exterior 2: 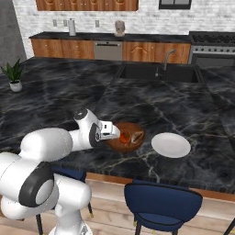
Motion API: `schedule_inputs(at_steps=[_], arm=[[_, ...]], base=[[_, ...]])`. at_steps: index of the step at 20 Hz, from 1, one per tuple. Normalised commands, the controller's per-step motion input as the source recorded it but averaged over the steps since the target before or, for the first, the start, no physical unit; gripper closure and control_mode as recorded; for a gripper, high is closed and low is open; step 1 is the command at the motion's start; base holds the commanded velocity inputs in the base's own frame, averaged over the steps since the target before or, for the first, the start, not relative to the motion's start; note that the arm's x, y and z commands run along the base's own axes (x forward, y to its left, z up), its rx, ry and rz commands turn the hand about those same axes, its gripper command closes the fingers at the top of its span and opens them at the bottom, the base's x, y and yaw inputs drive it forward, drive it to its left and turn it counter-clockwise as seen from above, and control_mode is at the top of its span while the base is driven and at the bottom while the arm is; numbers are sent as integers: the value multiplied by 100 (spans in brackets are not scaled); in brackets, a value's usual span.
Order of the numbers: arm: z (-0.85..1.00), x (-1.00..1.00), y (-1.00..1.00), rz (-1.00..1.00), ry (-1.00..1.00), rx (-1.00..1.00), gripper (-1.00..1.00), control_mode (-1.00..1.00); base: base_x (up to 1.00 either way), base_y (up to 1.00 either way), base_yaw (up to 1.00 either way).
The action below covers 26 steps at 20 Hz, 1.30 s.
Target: Pick the chicken drumstick and tomato from their plates and place them in the bowl. Then put the bowl in the fridge.
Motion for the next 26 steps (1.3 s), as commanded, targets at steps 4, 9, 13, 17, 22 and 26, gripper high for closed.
schedule_inputs(at_steps=[4, 9, 13, 17, 22, 26], arm=[[-9, 30, 4, 0, 8, 0, -100, -100], [-13, 26, 5, 1, 12, 0, -100, -100], [-14, 20, 0, 0, 8, 0, -100, -100], [-15, 9, -8, 0, 2, 0, -100, -100], [-16, -1, -17, -2, 0, 0, 100, -100], [-5, -20, -25, -2, 0, 1, 100, -100]], base=[[0, 0, 0], [0, 0, 0], [0, 0, 0], [0, 0, 0], [0, 0, 0], [0, 0, 0]])
